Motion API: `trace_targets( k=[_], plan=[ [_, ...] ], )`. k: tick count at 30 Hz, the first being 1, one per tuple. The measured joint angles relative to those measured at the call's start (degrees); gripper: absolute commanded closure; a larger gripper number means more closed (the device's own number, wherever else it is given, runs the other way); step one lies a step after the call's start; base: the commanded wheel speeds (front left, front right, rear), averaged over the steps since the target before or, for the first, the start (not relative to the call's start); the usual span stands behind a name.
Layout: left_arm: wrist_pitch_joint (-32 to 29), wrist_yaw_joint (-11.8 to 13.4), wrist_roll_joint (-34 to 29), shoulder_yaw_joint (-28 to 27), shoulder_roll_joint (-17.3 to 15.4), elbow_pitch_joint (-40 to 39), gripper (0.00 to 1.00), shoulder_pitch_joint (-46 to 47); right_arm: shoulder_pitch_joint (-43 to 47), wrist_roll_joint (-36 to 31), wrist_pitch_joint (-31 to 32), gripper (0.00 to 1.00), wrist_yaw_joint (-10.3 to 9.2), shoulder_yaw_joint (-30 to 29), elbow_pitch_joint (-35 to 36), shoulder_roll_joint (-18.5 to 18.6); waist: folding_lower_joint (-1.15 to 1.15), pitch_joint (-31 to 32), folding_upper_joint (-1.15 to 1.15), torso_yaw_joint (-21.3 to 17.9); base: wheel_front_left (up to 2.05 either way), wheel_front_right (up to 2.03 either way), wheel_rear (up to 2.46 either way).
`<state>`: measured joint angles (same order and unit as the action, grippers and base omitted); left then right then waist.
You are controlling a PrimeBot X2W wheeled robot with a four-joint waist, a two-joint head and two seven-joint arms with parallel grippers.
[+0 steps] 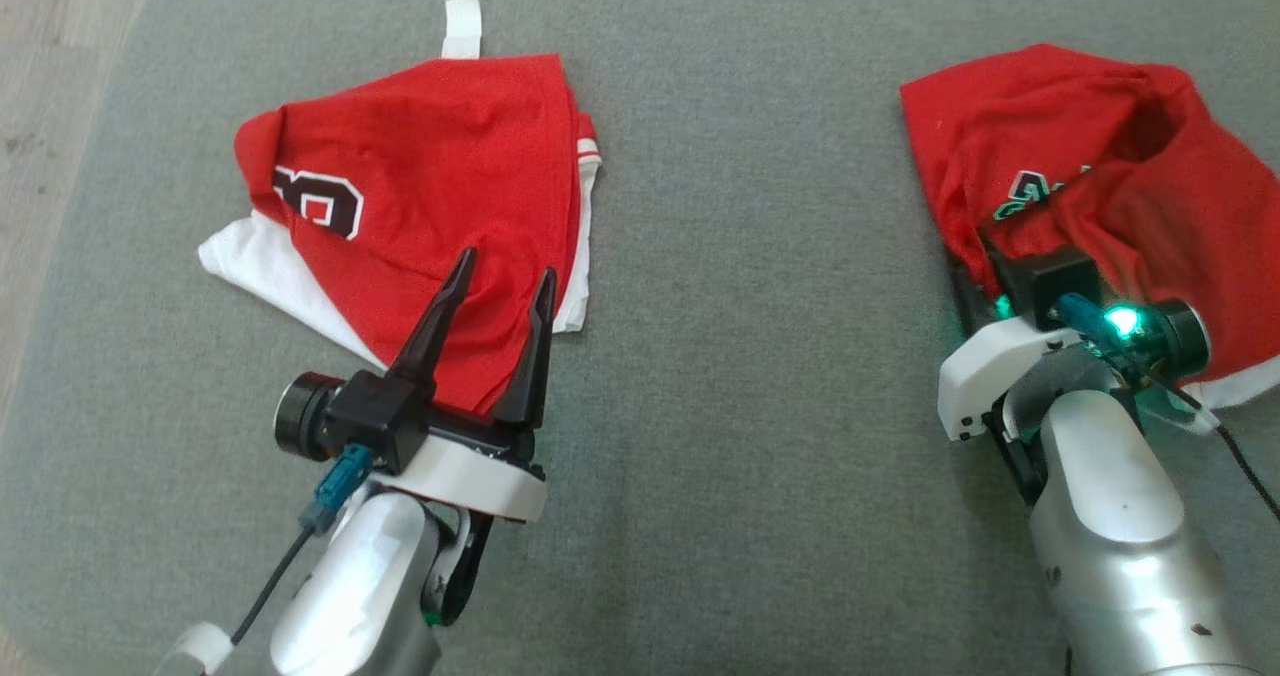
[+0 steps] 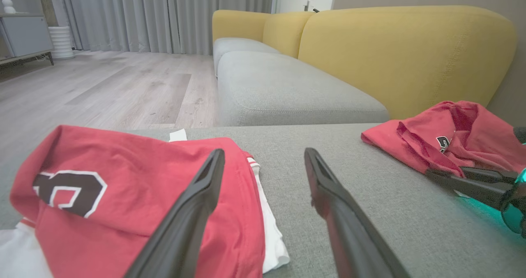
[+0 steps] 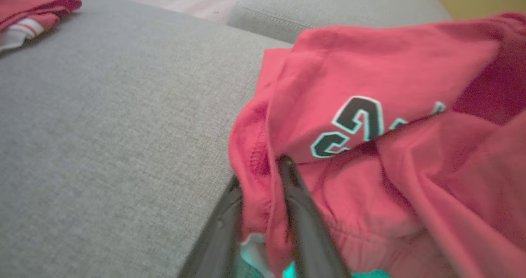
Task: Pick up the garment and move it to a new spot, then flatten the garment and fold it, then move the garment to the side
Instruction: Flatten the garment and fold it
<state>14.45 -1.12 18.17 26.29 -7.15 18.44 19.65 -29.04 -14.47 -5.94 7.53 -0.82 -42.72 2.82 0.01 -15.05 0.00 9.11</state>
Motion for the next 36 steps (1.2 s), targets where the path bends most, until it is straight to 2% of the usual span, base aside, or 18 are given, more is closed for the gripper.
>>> trace_targets(
  k=[6, 11, 17, 21, 25, 29, 33, 36],
  plan=[
    [0.0, -0.5, -0.3, -0.6, 0.4, 1.1, 0.00, -0.2, 0.0, 6.2, -5.3, 1.00, 0.00, 0.6, -0.6, 0.0, 0.00, 2.2, 0.00, -0.8, 0.00, 0.00, 0.00],
    [0.0, -0.5, -0.6, -1.8, 0.8, 1.1, 0.00, -1.3, -1.9, 10.1, -7.0, 1.00, 0.00, -0.8, 0.2, 0.0, -0.01, 4.9, 0.00, -1.4, 0.00, 0.00, 0.00],
    [0.0, -0.9, -0.6, -2.5, 1.1, 1.1, 0.00, -3.9, -7.1, 10.3, -7.6, 1.00, 0.00, -7.5, 2.8, 0.0, -0.01, 8.0, 0.00, -1.4, 0.00, 0.00, 0.00],
    [0.0, -1.1, -0.6, -3.4, 1.6, 0.8, 0.00, -4.8, -10.3, 6.5, -4.7, 1.00, 0.00, -12.7, 3.4, 0.1, -0.01, 9.3, 0.00, -0.4, 0.00, 0.00, 0.00],
    [0.0, -1.4, -1.0, -3.8, 2.2, 0.9, 0.00, -5.0, -14.8, 5.4, -2.6, 1.00, 0.00, -14.8, 2.4, 0.2, -0.01, 9.8, 0.00, 0.8, 0.00, 0.00, 0.00],
    [0.0, -1.5, -1.1, -4.1, 2.4, 1.0, 0.00, -5.3, -26.1, 4.6, -2.8, 1.00, 0.00, -16.5, -1.0, 0.4, -0.01, 10.7, 0.00, 2.7, 0.00, 0.00, 0.00],
    [0.0, -1.5, -1.1, -4.6, 2.5, 1.1, 0.00, -7.2, -38.0, 4.4, -6.0, 1.00, 0.00, -15.9, -2.6, 0.4, -0.01, 12.1, 0.00, 3.9, 0.00, 0.00, 0.00],
    [0.0, -1.5, -1.1, -5.8, 2.5, 1.2, 0.00, -8.5, -41.9, 6.2, -6.8, 1.00, 0.00, -15.9, -3.8, 0.4, -0.02, 12.9, 0.00, 3.8, 0.00, 0.00, 0.00]
  ],
)
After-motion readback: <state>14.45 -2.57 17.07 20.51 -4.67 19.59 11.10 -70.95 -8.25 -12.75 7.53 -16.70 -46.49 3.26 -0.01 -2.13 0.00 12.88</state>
